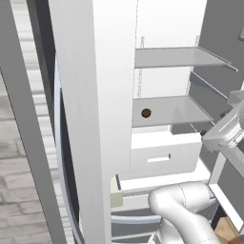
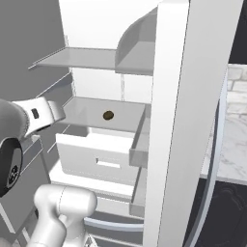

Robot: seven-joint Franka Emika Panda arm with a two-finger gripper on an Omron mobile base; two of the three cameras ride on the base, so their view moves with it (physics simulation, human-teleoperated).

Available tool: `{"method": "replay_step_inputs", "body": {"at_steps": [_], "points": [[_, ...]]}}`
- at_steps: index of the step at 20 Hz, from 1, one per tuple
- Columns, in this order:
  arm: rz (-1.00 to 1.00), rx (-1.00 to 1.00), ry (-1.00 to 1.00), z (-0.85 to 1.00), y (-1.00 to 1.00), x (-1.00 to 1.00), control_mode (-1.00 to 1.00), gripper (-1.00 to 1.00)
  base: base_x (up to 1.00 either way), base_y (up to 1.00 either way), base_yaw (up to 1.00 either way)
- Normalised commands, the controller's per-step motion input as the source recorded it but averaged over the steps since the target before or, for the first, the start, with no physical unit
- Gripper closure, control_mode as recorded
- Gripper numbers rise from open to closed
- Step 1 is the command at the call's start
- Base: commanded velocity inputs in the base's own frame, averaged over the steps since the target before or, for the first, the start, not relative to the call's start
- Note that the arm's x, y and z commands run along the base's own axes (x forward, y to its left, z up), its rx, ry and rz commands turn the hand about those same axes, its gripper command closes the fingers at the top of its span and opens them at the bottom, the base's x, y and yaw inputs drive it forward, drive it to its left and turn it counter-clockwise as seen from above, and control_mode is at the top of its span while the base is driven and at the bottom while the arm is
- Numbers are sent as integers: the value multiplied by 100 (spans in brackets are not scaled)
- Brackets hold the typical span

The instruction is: Retrieve the peach and kiwi from the fridge and place them into the bowl on the dining table.

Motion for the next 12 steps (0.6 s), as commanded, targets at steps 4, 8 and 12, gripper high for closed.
{"method": "replay_step_inputs", "body": {"at_steps": [4, 8, 12], "points": [[-20, 0, 4, -27, -6, 34, -100, -100, 0, 0, 0], [-17, 0, 0, -30, -15, 33, -100, -100, 0, 0, 0], [-14, 0, 0, -30, -24, 28, -100, -100, 0, 0, 0]]}}
